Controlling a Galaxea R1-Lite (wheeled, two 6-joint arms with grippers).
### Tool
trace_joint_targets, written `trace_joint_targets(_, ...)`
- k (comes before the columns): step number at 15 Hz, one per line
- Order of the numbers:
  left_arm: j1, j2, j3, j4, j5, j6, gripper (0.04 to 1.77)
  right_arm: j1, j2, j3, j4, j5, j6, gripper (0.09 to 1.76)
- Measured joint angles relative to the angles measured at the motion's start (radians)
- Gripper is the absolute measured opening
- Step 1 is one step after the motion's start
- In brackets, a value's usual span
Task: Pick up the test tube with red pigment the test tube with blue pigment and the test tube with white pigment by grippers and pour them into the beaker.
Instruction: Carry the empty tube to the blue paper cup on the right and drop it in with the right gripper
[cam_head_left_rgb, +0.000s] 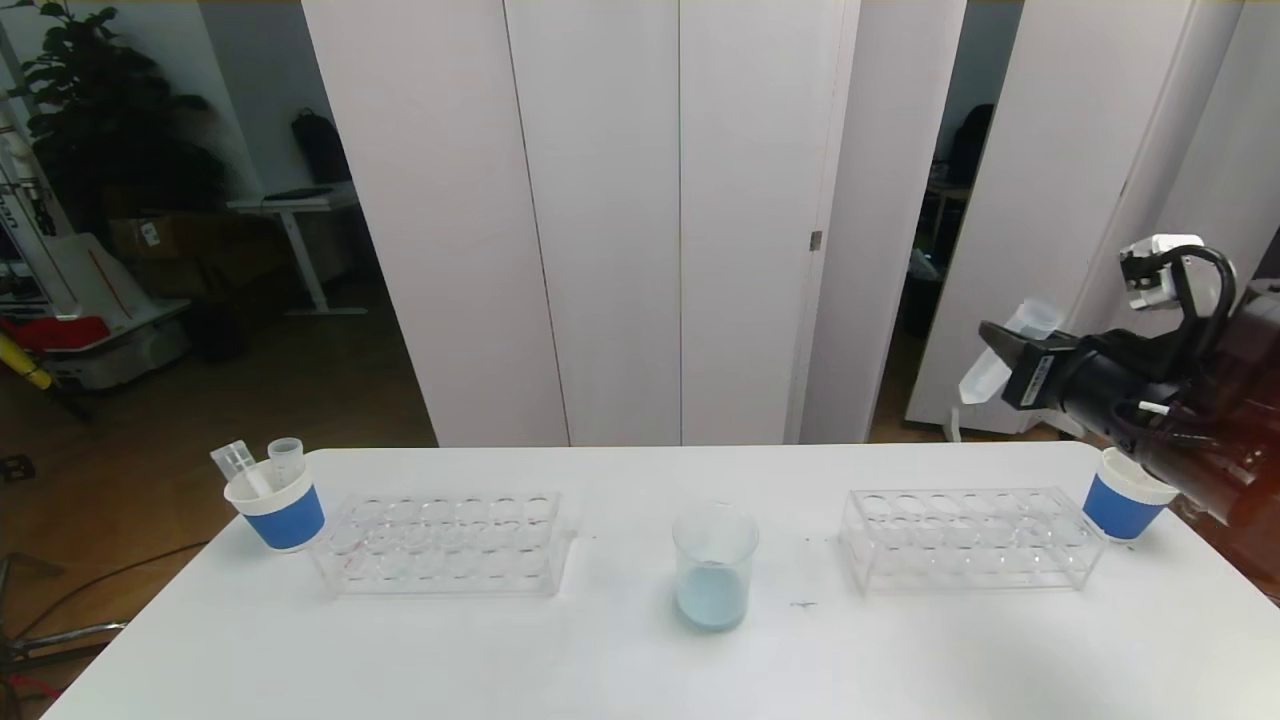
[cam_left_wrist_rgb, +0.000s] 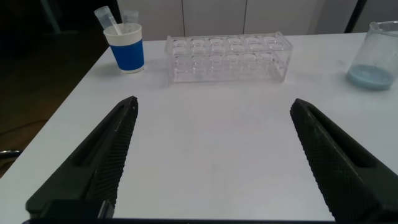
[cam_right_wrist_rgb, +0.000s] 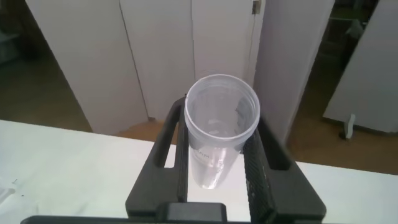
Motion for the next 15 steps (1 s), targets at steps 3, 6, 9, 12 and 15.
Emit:
trace_joint_targets(3, 0.000, 0.000, 0.000, 0.000, 0.000, 0.000, 1.75, -0.132, -0.051, 0.017, -0.001, 0.008, -0.013, 0.58)
trace_joint_targets(6, 0.000, 0.000, 0.000, 0.000, 0.000, 0.000, 1.75, -0.257, -0.090, 0.016, -0.003, 0.013, -0.040, 0.58)
trace_joint_targets(9, 0.000, 0.000, 0.000, 0.000, 0.000, 0.000, 1.75, -0.375, -0.103, 0.013, -0.004, 0.036, -0.043, 0.58)
trace_joint_targets(12, 0.000, 0.000, 0.000, 0.000, 0.000, 0.000, 1.75, -0.488, -0.077, 0.009, -0.014, 0.076, -0.037, 0.58)
trace_joint_targets(15, 0.000, 0.000, 0.000, 0.000, 0.000, 0.000, 1.75, -0.539, -0.015, 0.009, -0.069, 0.077, -0.025, 0.58)
